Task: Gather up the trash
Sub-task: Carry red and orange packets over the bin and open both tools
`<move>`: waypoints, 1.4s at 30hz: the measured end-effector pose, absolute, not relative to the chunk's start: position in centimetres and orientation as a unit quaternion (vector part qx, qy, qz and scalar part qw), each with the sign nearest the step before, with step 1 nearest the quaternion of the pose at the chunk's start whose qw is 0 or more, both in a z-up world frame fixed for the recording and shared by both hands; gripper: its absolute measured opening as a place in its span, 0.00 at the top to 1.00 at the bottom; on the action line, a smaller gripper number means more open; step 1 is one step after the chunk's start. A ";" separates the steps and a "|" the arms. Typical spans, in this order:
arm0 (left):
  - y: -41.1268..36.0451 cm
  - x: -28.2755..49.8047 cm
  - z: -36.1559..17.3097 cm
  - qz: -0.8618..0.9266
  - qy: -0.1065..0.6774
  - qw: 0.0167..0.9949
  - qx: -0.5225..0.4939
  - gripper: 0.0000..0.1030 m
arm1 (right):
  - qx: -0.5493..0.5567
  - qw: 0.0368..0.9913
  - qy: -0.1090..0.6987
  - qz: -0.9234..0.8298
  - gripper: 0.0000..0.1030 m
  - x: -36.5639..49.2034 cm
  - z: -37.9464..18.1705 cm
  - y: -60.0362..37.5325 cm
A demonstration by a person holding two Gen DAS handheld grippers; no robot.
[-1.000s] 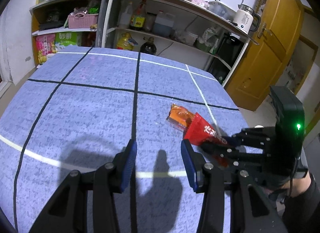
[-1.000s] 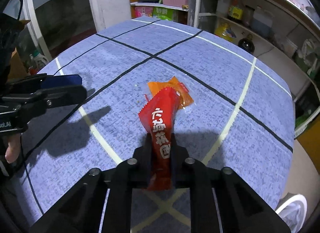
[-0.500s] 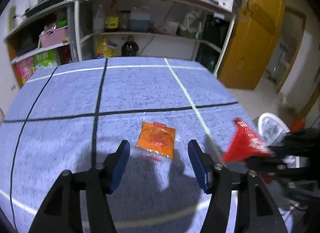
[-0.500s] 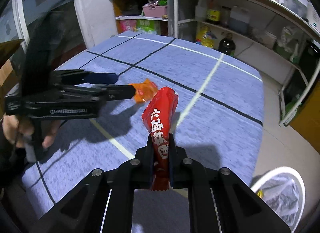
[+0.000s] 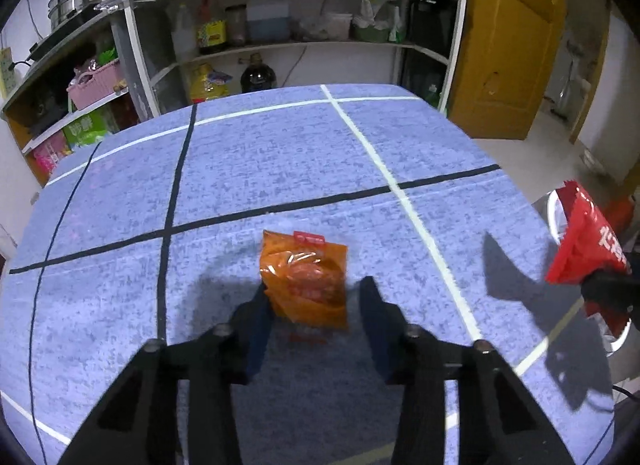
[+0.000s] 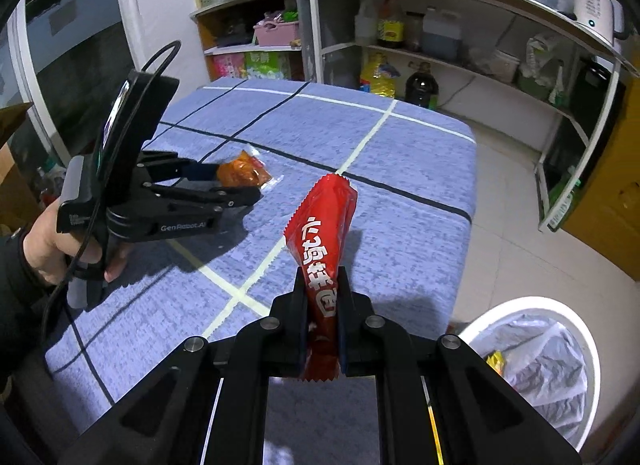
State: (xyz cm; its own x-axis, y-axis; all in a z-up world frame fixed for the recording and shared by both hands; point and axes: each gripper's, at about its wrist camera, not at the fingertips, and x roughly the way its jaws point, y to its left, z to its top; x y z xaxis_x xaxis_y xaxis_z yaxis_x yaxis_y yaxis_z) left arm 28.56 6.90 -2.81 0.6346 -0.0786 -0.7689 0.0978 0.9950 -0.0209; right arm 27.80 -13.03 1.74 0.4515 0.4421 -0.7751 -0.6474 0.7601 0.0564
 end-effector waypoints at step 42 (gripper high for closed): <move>-14.4 22.6 2.0 -0.263 0.361 0.894 -0.035 0.95 | 0.008 0.913 0.389 0.124 0.89 21.4 1.8 -33.9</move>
State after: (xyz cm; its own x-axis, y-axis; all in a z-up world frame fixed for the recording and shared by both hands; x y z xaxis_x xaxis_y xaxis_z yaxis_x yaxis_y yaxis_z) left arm 22.63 -14.40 2.01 0.6015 -0.4958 -0.6265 0.4451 0.8591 -0.2526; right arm 21.42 -33.94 1.80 0.6657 0.2331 -0.7089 -0.2208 0.9690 0.1112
